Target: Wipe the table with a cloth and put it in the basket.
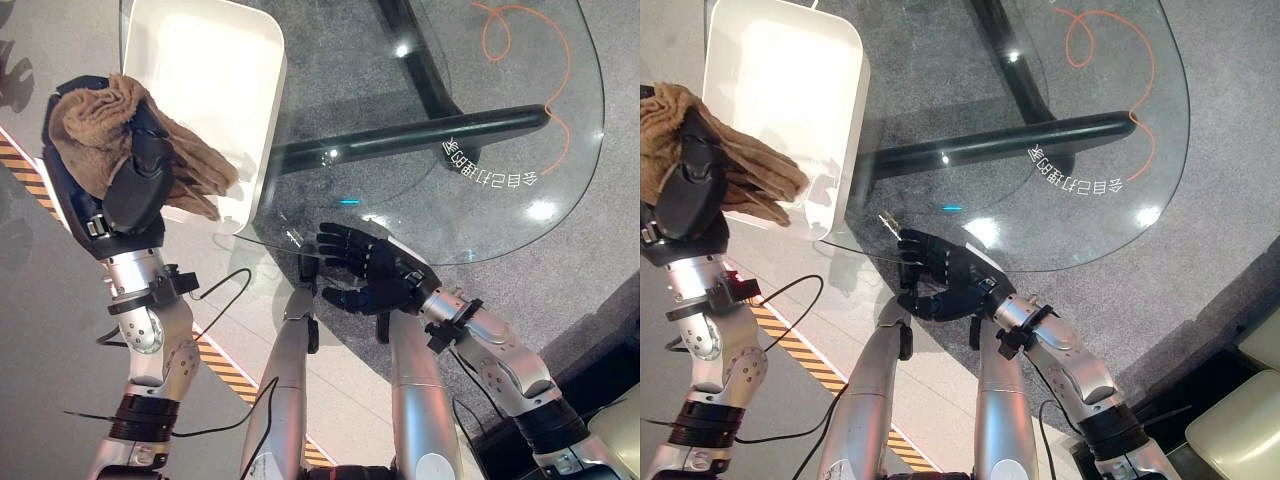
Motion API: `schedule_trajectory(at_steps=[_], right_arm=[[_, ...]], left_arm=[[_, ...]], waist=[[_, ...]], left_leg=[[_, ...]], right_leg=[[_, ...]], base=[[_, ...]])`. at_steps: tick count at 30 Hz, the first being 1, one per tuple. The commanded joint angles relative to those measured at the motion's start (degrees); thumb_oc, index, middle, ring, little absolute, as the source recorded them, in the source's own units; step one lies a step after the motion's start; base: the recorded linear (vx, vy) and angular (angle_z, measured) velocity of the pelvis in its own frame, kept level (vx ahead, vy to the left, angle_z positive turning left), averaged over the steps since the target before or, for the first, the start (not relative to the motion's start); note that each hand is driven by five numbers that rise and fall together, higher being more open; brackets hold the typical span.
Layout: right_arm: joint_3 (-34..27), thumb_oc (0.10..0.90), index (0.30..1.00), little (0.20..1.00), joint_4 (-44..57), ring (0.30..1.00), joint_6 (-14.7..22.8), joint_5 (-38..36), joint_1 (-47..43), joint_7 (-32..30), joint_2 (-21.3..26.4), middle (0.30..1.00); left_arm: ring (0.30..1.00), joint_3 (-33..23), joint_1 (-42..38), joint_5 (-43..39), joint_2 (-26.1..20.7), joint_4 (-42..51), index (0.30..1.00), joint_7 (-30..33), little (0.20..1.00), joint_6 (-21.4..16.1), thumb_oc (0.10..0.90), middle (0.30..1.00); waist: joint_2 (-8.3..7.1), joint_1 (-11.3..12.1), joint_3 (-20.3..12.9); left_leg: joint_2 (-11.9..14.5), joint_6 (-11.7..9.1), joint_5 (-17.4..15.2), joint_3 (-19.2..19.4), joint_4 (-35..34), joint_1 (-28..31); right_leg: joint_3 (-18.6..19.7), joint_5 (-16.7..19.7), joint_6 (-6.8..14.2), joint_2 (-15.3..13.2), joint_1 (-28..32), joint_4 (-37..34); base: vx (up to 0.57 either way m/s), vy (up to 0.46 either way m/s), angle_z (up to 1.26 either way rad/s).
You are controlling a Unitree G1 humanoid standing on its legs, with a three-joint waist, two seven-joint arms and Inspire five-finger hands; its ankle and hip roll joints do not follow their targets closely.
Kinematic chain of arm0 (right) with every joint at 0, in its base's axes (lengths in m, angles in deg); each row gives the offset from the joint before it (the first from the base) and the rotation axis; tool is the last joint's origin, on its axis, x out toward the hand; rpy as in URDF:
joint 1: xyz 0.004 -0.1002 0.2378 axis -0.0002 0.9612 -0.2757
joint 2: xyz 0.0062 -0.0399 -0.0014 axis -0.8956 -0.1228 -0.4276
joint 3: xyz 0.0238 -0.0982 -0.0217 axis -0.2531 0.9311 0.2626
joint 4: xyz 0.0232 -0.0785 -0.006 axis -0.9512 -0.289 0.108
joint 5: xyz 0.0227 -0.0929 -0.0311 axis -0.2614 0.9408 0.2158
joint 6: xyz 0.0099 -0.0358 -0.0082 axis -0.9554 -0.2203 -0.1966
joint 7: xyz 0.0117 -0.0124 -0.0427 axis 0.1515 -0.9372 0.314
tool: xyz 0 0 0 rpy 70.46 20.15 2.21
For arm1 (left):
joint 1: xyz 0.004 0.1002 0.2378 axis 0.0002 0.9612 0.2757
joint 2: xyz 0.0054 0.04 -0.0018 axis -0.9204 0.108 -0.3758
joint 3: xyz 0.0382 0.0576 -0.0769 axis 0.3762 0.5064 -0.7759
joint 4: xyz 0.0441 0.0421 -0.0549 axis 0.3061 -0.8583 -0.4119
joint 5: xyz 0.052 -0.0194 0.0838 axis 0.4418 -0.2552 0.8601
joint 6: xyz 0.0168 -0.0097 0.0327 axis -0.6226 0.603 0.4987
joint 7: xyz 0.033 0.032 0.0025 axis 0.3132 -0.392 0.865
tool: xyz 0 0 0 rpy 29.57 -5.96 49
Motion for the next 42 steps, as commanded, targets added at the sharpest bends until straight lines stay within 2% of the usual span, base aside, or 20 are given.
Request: schedule_trajectory(at_steps=[1,3,5,10,16,18,22,26,32,33,34,35,39,42], right_arm=[[2.98,0.800,0.900,0.900,2.63,0.900,0.11,-2.05,-1.40,4.52,2.52,0.900],[4.20,0.800,0.900,0.900,2.17,0.900,-0.87,-3.65,-2.93,4.38,3.92,0.900],[5.01,0.800,0.900,0.900,1.86,0.900,-1.35,-4.33,-3.85,4.34,4.94,0.900],[6.65,0.800,0.900,0.900,0.26,0.900,-1.04,-6.04,-5.90,3.74,6.18,0.900],[8.05,0.800,0.900,0.900,-1.96,0.900,-2.22,-8.46,-9.85,3.51,7.34,0.900],[8.58,0.800,0.900,0.900,-1.89,0.900,-3.03,-9.60,-11.23,3.01,7.60,0.900],[9.76,0.800,0.900,0.900,-2.80,0.900,-3.45,-10.91,-13.28,2.66,7.62,0.900],[10.34,0.800,0.900,0.900,-3.45,0.900,-3.75,-11.71,-14.69,2.67,7.69,0.900],[10.77,0.800,0.900,0.900,-5.51,0.900,-4.21,-12.27,-16.53,2.59,7.21,0.900],[10.82,0.800,0.900,0.900,-5.51,0.900,-4.45,-12.60,-16.98,2.34,7.10,0.900],[10.94,0.800,0.900,0.900,-5.54,0.900,-4.62,-12.83,-17.48,2.11,6.90,0.900],[11.02,0.800,0.900,0.900,-5.51,0.900,-4.74,-12.95,-17.75,2.01,6.82,0.900],[10.79,0.800,0.900,0.900,-4.98,0.900,-5.06,-12.90,-17.99,1.82,6.30,0.900],[10.90,0.800,0.900,0.900,-5.07,0.900,-4.58,-13.11,-17.81,1.31,6.22,0.900]], left_arm=[[0.300,-4.12,-8.03,14.83,-5.46,-2.26,0.300,14.54,0.200,2.27,0.100,0.300],[0.300,-2.32,-11.19,16.54,-8.38,-7.30,0.300,17.94,0.200,5.71,0.100,0.300],[0.300,-1.05,-13.51,15.34,-10.08,-11.16,0.300,18.66,0.200,6.88,0.100,0.300],[0.300,1.91,-18.71,14.74,-11.61,-18.53,0.300,20.21,0.200,10.78,0.100,0.300],[0.300,6.67,-26.67,16.19,-13.40,-29.11,0.300,23.59,0.200,18.96,0.100,0.300],[0.300,8.28,-28.74,14.33,-14.04,-31.69,0.300,23.00,0.200,20.85,0.100,0.300],[0.300,11.28,-32.80,10.71,-14.15,-36.01,0.300,20.41,0.200,22.28,0.100,0.300],[0.300,12.51,-34.44,8.50,-13.53,-37.85,0.300,18.66,0.200,21.57,0.100,0.300],[0.300,13.45,-37.06,4.91,-12.08,-40.34,0.300,20.43,0.200,22.81,0.100,0.300],[0.406,13.96,-37.88,4.62,-12.10,-40.94,0.406,20.52,0.324,23.68,0.224,0.406],[0.589,14.47,-38.96,4.42,-12.00,-42.04,0.589,19.76,0.538,23.99,0.438,0.589],[0.900,14.82,-39.61,4.51,-11.91,-42.56,0.900,19.18,0.900,24.43,0.800,0.900],[0.900,15.50,-40.37,4.11,-11.61,-43.21,0.900,18.37,0.900,25.95,0.800,0.900],[0.900,15.17,-39.73,2.84,-11.54,-43.57,0.900,18.58,0.900,25.05,0.800,0.900]], waist=[[2.83,-0.94,-1.50],[2.78,-1.40,-1.50],[2.59,-1.75,-1.50],[2.04,-2.51,-1.50],[1.55,-3.48,-1.50],[1.31,-3.77,-1.50],[0.85,-4.48,-1.50],[0.45,-4.76,-1.50],[-0.15,-5.02,-1.50],[-0.24,-5.06,-1.50],[-0.37,-5.17,-1.50],[-0.48,-5.20,-1.50],[-0.57,-5.23,-1.50],[-0.48,-5.14,-1.50]], left_leg=[[-4.05,2.41,-6.56,1.50,6.70,-0.97],[-3.86,2.31,-6.47,1.90,6.94,-1.60],[-3.64,2.27,-6.44,2.28,7.04,-2.04],[-3.36,2.23,-6.51,2.91,7.50,-3.20],[-2.93,2.09,-6.37,3.59,8.37,-5.06],[-2.89,2.05,-6.27,3.72,8.54,-5.60],[-2.86,2.01,-6.24,3.88,9.20,-6.91],[-2.75,1.99,-6.22,4.02,9.35,-7.56],[-2.66,1.64,-6.16,3.74,9.80,-8.90],[-2.69,1.61,-6.15,3.66,9.91,-9.16],[-2.66,1.53,-6.16,3.68,10.00,-9.41],[-2.65,1.44,-6.14,3.64,10.10,-9.59],[-2.82,1.28,-6.03,3.38,10.05,-9.76],[-2.82,1.15,-6.13,3.27,10.19,-9.76]], right_leg=[[-0.36,3.77,-1.09,3.87,1.53,-7.93],[-0.13,4.01,-1.05,3.91,0.85,-7.97],[0.11,4.19,-0.94,3.99,0.36,-8.02],[0.64,4.85,-0.67,4.17,-0.80,-8.27],[1.26,5.54,-0.19,4.42,-2.70,-7.98],[1.41,5.81,-0.06,4.48,-3.18,-8.06],[1.94,6.25,0.30,4.77,-4.61,-7.46],[2.05,6.53,0.48,4.84,-5.26,-7.42],[2.14,6.66,0.67,4.91,-6.48,-6.93],[2.11,6.64,0.69,4.95,-6.73,-6.74],[1.99,6.55,0.73,4.95,-6.89,-6.61],[1.91,6.57,0.76,4.93,-7.02,-6.53],[1.74,6.66,0.81,4.89,-7.05,-6.78],[1.55,6.46,0.79,4.82,-7.02,-6.65]], base=[[0.03,0.107,-0.02],[0.02,0.100,-0.04],[0.02,0.088,-0.03],[0.03,0.077,-0.04],[0.03,0.077,-0.04],[0.02,0.066,-0.03],[0.03,0.052,-0.02],[0.00,0.000,0.00],[0.00,0.000,0.00],[0.00,0.000,0.00],[0.00,0.000,0.00],[0.00,0.000,0.00],[-0.02,-0.040,-0.01],[-0.02,-0.037,0.00]])
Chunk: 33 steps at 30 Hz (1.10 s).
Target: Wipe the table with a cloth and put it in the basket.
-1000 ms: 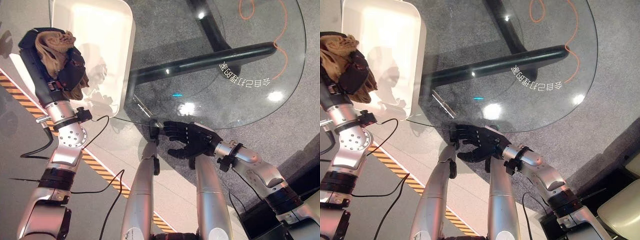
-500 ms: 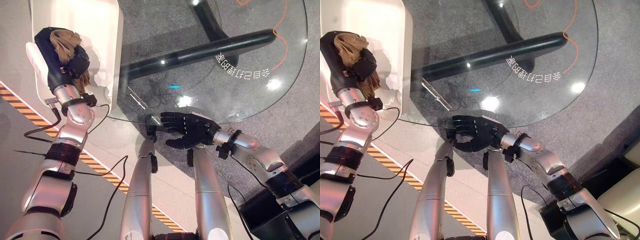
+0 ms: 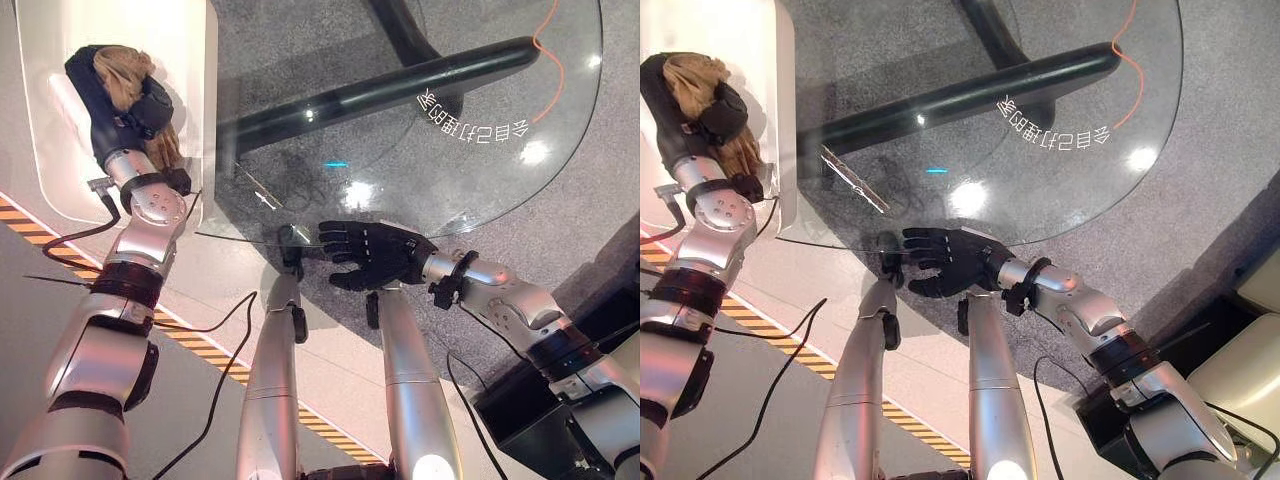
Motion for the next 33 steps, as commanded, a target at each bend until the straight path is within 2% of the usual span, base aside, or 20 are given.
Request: schedule_trajectory(at_steps=[1,14,17,26,33], right_arm=[[0.99,0.800,0.900,0.900,5.31,0.900,1.81,-3.43,2.25,0.96,-2.52,0.900],[-1.31,0.800,0.900,0.900,8.06,0.900,3.33,-1.28,6.83,0.73,-3.28,0.900],[-2.36,0.800,0.900,0.900,9.92,0.900,3.44,0.07,9.25,0.10,-4.07,0.900],[-4.47,0.800,0.900,0.900,13.06,0.900,5.53,3.04,15.29,0.56,-5.37,0.900],[-5.33,0.800,0.900,0.900,14.94,0.900,8.08,4.62,19.69,0.73,-6.65,0.900]], left_arm=[[0.900,-3.32,-1.65,-1.03,-4.00,-0.05,0.900,2.85,0.900,-3.38,0.800,0.900],[0.900,-8.16,3.27,-1.07,-4.11,4.95,0.900,5.88,0.900,-9.44,0.800,0.900],[0.900,-11.82,6.98,-0.87,-3.94,8.12,0.900,7.32,0.900,-11.93,0.800,0.900],[0.900,-18.78,15.95,4.06,-3.43,14.67,0.900,11.64,0.900,-15.48,0.800,0.900],[0.900,-23.45,25.22,8.02,-0.33,26.15,0.900,8.90,0.900,-19.61,0.800,0.900]], waist=[[-0.48,0.27,-1.42],[-0.42,0.87,-1.42],[-0.41,1.30,-1.42],[-0.34,2.37,-1.42],[-0.33,3.90,-1.42]], left_leg=[[-3.84,1.02,-5.35,1.83,6.00,0.39],[-3.60,1.01,-6.38,1.64,6.89,1.38],[-3.63,1.10,-6.74,1.39,6.91,2.26],[-3.80,1.16,-7.85,0.74,7.31,4.74],[-4.26,1.23,-8.22,-0.02,6.23,9.46]], right_leg=[[0.25,4.60,0.54,3.51,1.75,-6.66],[-0.74,2.96,-0.10,3.54,3.01,-5.51],[-1.09,2.24,-0.47,3.75,3.88,-5.20],[-1.76,0.52,-1.10,3.88,6.54,-4.35],[-3.13,-0.80,-1.51,3.66,11.36,-4.48]], base=[[-0.02,-0.035,0.00],[-0.02,-0.043,0.00],[-0.02,-0.062,0.00],[-0.03,-0.058,0.01],[-0.05,-0.076,0.03]])
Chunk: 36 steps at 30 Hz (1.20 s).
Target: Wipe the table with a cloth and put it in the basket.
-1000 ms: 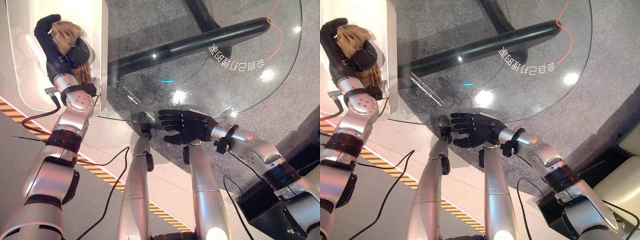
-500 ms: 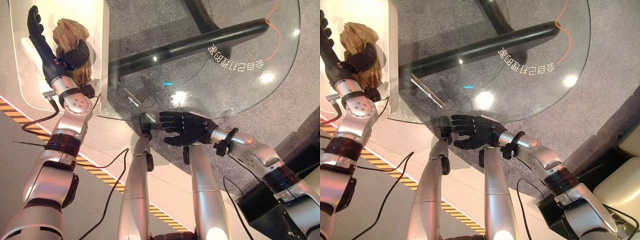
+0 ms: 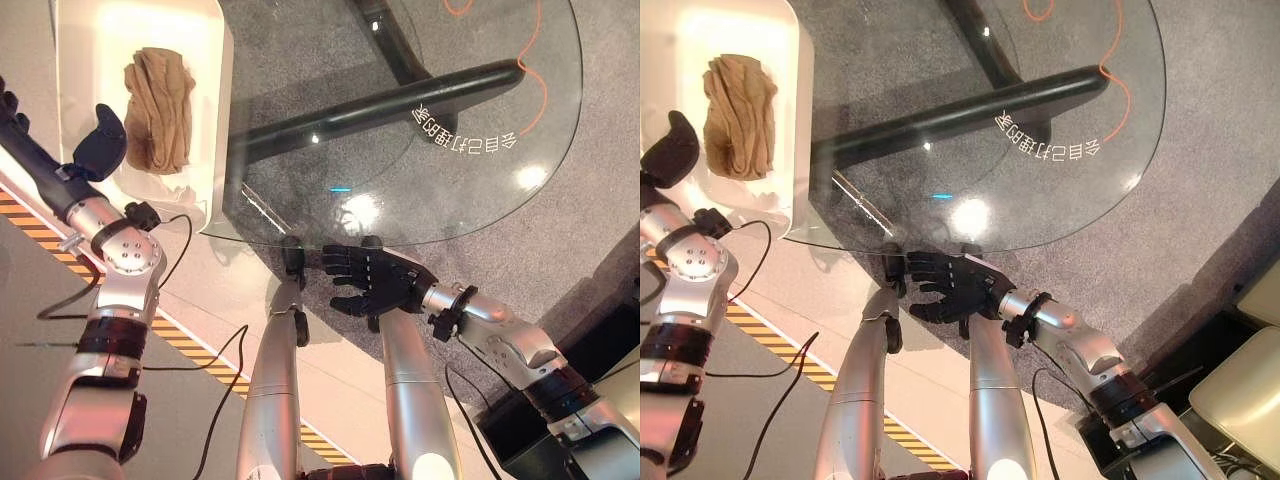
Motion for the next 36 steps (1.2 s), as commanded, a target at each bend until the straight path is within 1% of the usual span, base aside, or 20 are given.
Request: schedule_trajectory(at_steps=[1,6,7,10,11,13,14,15,16,17,18,19,23,24,27,28,31,33,34,36], right_arm=[[-0.83,0.800,0.900,0.900,8.03,0.900,5.05,0.13,3.62,1.95,-3.76,0.900],[-1.92,0.800,0.900,0.900,7.77,0.900,6.61,1.13,5.73,2.62,-5.03,0.900],[-2.57,0.800,0.900,0.900,7.73,0.900,6.98,1.22,6.46,2.89,-5.43,0.900],[-2.79,0.800,0.900,0.900,7.59,0.900,7.39,0.93,6.90,2.74,-5.71,0.900],[-3.34,0.800,0.900,0.900,5.20,0.900,8.65,0.87,7.56,3.67,-6.37,0.900],[-3.82,0.800,0.900,0.900,2.99,0.900,9.53,0.53,8.45,4.53,-7.11,0.900],[-4.29,0.800,0.900,0.900,1.96,0.900,9.72,0.27,9.10,4.88,-7.45,0.900],[-4.62,0.800,0.900,0.900,0.82,0.900,9.92,0.50,9.52,4.46,-7.78,0.900],[-5.46,0.800,0.900,0.900,-2.62,0.900,11.22,1.46,10.33,5.07,-8.43,0.900],[-5.88,0.800,0.900,0.900,-3.91,0.900,11.68,2.16,10.73,4.96,-8.70,0.900],[-6.16,0.800,0.900,0.900,-5.73,0.900,12.17,3.95,11.38,3.44,-9.33,0.900],[-6.70,0.800,0.900,0.900,-7.90,0.900,12.39,5.68,12.78,1.55,-9.62,0.900],[-8.02,0.800,0.900,0.900,-11.74,0.900,11.19,10.01,17.08,-2.37,-11.11,0.900],[-8.16,0.800,0.900,0.900,-13.66,0.900,9.91,11.24,18.82,-4.30,-12.32,0.900],[-8.19,0.800,0.900,0.900,-17.38,0.900,8.75,9.41,20.57,-8.32,-13.77,0.900],[-8.57,0.800,0.900,0.900,-20.77,0.900,8.67,8.99,21.44,-9.79,-15.29,0.900],[-9.53,0.800,0.900,0.900,-29.50,0.900,8.68,8.86,22.55,-12.68,-17.96,0.900],[-10.07,0.800,0.900,0.900,-35.42,0.900,8.63,8.52,22.95,-13.33,-19.37,0.900],[-10.29,0.800,0.900,0.900,-40.68,0.900,9.81,9.30,22.95,-13.34,-20.07,0.900],[-10.82,0.800,0.900,0.900,-46.04,0.900,10.02,10.40,22.66,-13.45,-20.76,0.900]], left_arm=[[0.900,-6.38,1.04,6.20,-0.83,6.99,0.900,-0.57,0.900,-7.09,0.800,0.900],[0.900,-6.58,5.80,5.26,1.59,14.25,0.900,-7.80,0.900,-6.84,0.800,0.900],[0.900,-5.96,8.12,8.15,2.13,17.28,0.900,-8.68,0.900,-5.50,0.800,0.900],[0.900,-5.43,9.79,10.51,2.65,19.23,0.900,-8.20,0.900,-4.91,0.800,0.900],[0.900,-4.17,12.43,6.67,3.93,20.10,0.900,-12.30,0.900,-3.97,0.800,0.900],[0.900,-2.27,15.29,7.38,5.19,20.02,0.900,-15.24,0.900,-1.71,0.800,0.900],[0.900,-1.71,16.74,5.51,5.68,19.79,0.900,-16.63,0.900,-0.49,0.800,0.900],[0.900,-1.36,17.71,0.58,6.22,19.21,0.900,-19.87,0.900,1.24,0.800,0.900],[0.900,-0.56,19.26,-3.21,7.66,16.80,0.900,-23.13,0.900,2.16,0.800,0.900],[0.900,-0.22,20.01,-4.72,8.11,15.89,0.900,-24.13,0.900,2.89,0.800,0.900],[0.900,0.63,21.38,-8.64,9.44,13.42,0.900,-27.13,0.900,4.03,0.800,0.900],[0.900,1.59,24.09,-10.82,11.11,10.52,0.900,-31.25,0.900,5.04,0.800,0.900],[0.900,4.38,31.09,-8.89,13.40,3.85,0.900,-34.16,0.900,6.34,0.800,0.900],[0.900,5.15,33.15,-8.65,14.80,0.22,0.900,-34.76,0.900,7.20,0.800,0.900],[0.900,5.89,34.40,-9.00,16.83,-6.28,0.900,-35.39,0.900,9.42,0.800,0.900],[0.900,6.22,34.83,-8.75,18.59,-11.36,0.900,-36.48,0.900,9.55,0.800,0.900],[0.900,6.51,34.88,-7.44,21.81,-20.62,0.900,-37.18,0.900,10.33,0.800,0.900],[0.900,7.02,34.45,-6.50,23.10,-26.75,0.900,-38.24,0.900,11.70,0.800,0.900],[0.900,7.28,34.20,-6.40,23.87,-31.23,0.900,-39.33,0.900,11.48,0.800,0.900],[0.900,7.31,33.42,-6.06,24.28,-35.74,0.900,-40.35,0.900,11.89,0.800,0.900]], waist=[[-0.16,1.41,-1.41],[-0.26,2.48,-1.41],[-0.32,2.86,-1.41],[-0.43,3.21,-1.41],[-0.60,3.80,-1.41],[-0.76,4.27,-1.41],[-0.87,4.45,-1.41],[-1.00,4.60,-1.41],[-1.19,4.84,-1.41],[-1.24,4.92,-1.41],[-1.39,5.03,-1.83],[-1.66,5.21,-3.52],[-2.38,5.20,-8.10],[-2.79,5.16,-10.04],[-3.34,5.02,-12.31],[-3.62,4.77,-13.86],[-3.99,4.19,-16.99],[-4.12,3.85,-18.96],[-4.15,3.59,-20.18],[-4.14,3.32,-21.32]], left_leg=[[-4.71,2.01,-7.78,0.47,5.80,3.97],[-5.23,2.01,-7.66,-0.25,4.78,7.52],[-5.44,2.03,-7.46,-0.56,4.17,9.07],[-5.60,2.04,-7.33,-0.85,3.71,10.26],[-5.74,1.74,-7.16,-1.60,2.38,13.42],[-5.84,1.46,-6.42,-2.42,0.38,16.99],[-5.79,1.32,-5.93,-2.78,-1.05,19.34],[-5.71,1.10,-5.64,-3.07,-2.19,21.38],[-5.67,0.98,-5.36,-3.51,-4.09,24.93],[-5.67,0.95,-5.23,-3.67,-4.81,26.30],[-5.61,0.93,-4.84,-3.99,-6.23,28.43],[-5.44,0.92,-4.66,-4.26,-8.08,30.74],[-4.80,0.77,-4.41,-4.96,-11.65,35.87],[-4.61,0.85,-4.38,-5.12,-12.98,38.04],[-4.27,0.96,-4.64,-5.06,-14.20,40.75],[-3.99,1.02,-4.92,-4.83,-14.58,42.19],[-3.29,1.24,-5.34,-4.13,-15.78,45.15],[-2.93,1.32,-5.56,-3.88,-16.74,46.98],[-2.63,1.38,-5.65,-3.47,-17.42,48.18],[-2.23,1.44,-5.75,-3.18,-18.60,49.75]], right_leg=[[-2.72,0.30,-0.80,3.33,6.67,-6.02],[-3.89,-0.57,-0.96,3.16,10.58,-5.92],[-4.32,-0.81,-1.01,3.28,12.23,-5.96],[-4.64,-0.97,-1.02,3.35,13.53,-5.97],[-5.26,-1.46,-0.83,3.22,16.72,-6.37],[-5.84,-1.25,-0.46,2.96,20.33,-7.74],[-6.07,-1.05,-0.30,2.83,22.68,-8.89],[-6.24,-0.99,-0.16,2.69,24.73,-9.85],[-6.76,-0.76,0.12,2.20,28.55,-11.82],[-6.96,-0.57,0.25,2.04,30.01,-12.66],[-7.10,0.03,0.52,1.80,32.49,-14.45],[-7.40,0.49,0.76,1.45,35.30,-16.82],[-7.81,1.51,0.80,1.31,41.69,-21.92],[-7.80,1.91,0.74,1.44,44.33,-23.86],[-7.82,2.27,0.81,1.42,47.31,-25.69],[-7.54,2.55,0.89,1.44,48.75,-26.53],[-6.86,3.20,1.18,1.51,51.37,-28.17],[-6.31,3.59,1.48,1.56,52.93,-29.30],[-5.85,3.88,1.68,1.61,53.84,-30.00],[-5.39,4.18,1.90,1.67,55.07,-31.05]], base=[[-0.06,-0.096,0.08],[-0.07,-0.108,0.09],[-0.07,-0.130,0.06],[-0.06,-0.108,0.15],[-0.07,-0.126,0.08],[-0.08,-0.152,0.07],[-0.07,-0.131,0.14],[-0.05,-0.126,0.15],[-0.03,-0.108,0.12],[-0.02,-0.112,0.03],[0.00,-0.114,0.05],[0.01,-0.126,0.06],[0.04,-0.090,0.02],[0.07,-0.073,0.05],[0.07,-0.032,0.09],[0.12,-0.007,0.14],[0.10,0.014,0.09],[0.12,0.029,-0.04],[0.12,0.027,-0.12],[0.08,0.018,-0.20]])
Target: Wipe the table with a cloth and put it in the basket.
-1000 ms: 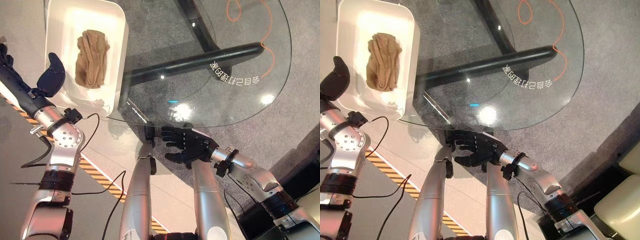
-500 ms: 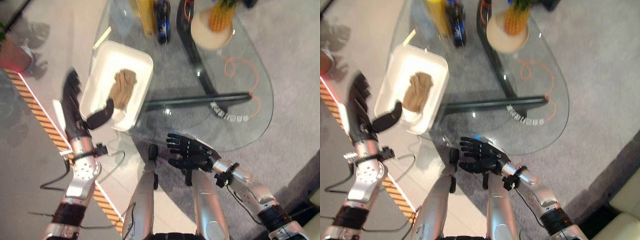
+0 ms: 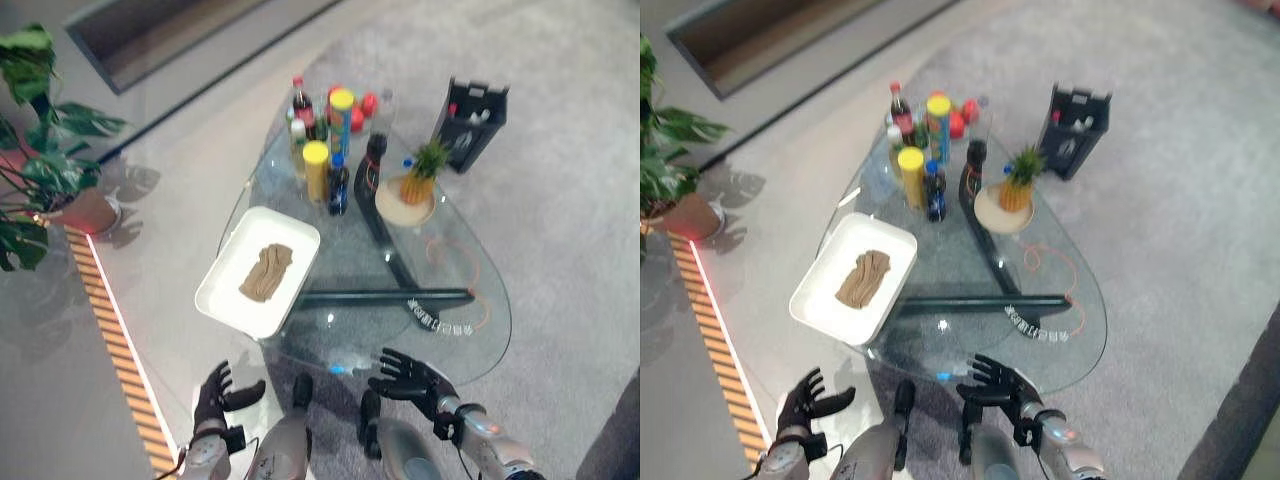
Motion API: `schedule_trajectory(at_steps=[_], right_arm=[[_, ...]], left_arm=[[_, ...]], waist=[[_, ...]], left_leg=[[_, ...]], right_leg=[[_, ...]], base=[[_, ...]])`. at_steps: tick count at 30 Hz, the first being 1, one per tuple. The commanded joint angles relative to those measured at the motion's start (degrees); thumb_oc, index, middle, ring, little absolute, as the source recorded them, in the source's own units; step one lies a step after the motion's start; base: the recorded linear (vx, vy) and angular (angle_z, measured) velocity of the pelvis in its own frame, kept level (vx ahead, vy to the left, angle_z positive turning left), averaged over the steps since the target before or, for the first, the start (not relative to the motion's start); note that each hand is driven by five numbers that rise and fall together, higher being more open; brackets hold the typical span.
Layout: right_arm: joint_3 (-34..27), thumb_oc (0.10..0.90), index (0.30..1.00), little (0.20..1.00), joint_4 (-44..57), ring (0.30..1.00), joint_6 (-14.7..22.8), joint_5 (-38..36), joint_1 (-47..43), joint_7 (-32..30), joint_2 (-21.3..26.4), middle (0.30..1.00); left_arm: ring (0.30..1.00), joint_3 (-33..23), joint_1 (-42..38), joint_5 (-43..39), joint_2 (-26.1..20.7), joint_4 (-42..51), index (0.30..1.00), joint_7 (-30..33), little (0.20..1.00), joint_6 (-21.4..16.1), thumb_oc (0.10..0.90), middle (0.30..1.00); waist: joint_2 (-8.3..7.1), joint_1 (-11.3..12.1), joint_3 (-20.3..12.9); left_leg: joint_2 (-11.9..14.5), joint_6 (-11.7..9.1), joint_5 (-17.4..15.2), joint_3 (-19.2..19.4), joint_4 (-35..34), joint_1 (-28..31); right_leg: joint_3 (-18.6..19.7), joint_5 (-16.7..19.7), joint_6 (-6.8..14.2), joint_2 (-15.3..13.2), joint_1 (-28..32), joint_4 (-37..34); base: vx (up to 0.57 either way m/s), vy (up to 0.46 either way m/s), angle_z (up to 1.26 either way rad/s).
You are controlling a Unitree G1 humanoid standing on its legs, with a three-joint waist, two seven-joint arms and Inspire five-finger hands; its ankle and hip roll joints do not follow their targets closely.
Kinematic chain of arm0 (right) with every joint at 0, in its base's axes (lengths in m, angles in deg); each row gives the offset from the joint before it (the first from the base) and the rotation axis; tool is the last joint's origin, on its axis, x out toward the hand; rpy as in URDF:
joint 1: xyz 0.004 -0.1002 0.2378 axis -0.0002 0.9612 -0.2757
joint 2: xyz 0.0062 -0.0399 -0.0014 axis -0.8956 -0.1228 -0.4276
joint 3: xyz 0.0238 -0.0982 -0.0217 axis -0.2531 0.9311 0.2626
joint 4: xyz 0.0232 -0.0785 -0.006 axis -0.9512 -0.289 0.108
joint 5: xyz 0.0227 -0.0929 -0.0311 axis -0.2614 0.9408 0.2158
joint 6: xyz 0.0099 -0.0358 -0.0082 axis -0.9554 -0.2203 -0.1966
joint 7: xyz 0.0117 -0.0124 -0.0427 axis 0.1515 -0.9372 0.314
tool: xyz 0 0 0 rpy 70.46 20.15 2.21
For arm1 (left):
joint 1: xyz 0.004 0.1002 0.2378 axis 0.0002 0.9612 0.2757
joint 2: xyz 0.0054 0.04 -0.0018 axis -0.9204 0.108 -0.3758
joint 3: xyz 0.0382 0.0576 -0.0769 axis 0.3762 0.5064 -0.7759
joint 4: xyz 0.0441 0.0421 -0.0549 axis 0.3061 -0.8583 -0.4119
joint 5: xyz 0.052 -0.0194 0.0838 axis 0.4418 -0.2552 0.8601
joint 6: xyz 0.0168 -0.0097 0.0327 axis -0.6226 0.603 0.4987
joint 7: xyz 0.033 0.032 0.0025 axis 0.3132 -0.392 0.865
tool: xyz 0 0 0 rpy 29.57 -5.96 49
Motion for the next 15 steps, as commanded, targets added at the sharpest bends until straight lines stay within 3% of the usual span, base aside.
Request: schedule_trajectory(at_steps=[1,8,15], right_arm=[[-0.71,0.800,0.900,0.900,-3.39,0.900,3.25,0.57,1.60,0.41,0.69,0.900],[-4.42,0.800,0.900,0.900,-20.08,0.900,4.13,2.98,-0.06,-0.64,-1.47,0.900],[-5.69,0.800,0.900,0.900,-24.33,0.900,2.63,3.05,-0.80,-1.79,-2.68,0.900]], left_arm=[[0.900,0.34,-2.18,2.40,-1.32,-4.27,0.900,-1.69,0.900,-2.80,0.800,0.900],[0.900,0.59,-4.62,3.73,-0.28,-15.55,0.900,-4.54,0.900,-2.74,0.800,0.900],[0.900,-0.21,-5.71,2.31,1.55,-19.16,0.900,-6.97,0.900,-3.04,0.800,0.900]], waist=[[-1.52,-1.72,-2.74],[-0.47,-2.63,-4.95],[-0.51,-2.98,-6.17]], left_leg=[[-3.91,1.79,-4.49,1.22,2.01,2.33],[-2.75,1.62,-4.03,2.79,-2.30,5.99],[-2.29,1.63,-4.67,4.19,-2.80,6.77]], right_leg=[[0.72,6.46,1.66,0.63,4.13,-6.83],[1.52,7.85,2.61,0.38,6.76,-10.50],[1.69,8.78,3.15,-0.16,7.67,-12.23]], base=[[0.04,0.011,-0.15],[0.02,0.019,-0.17],[0.04,0.014,-0.17]])
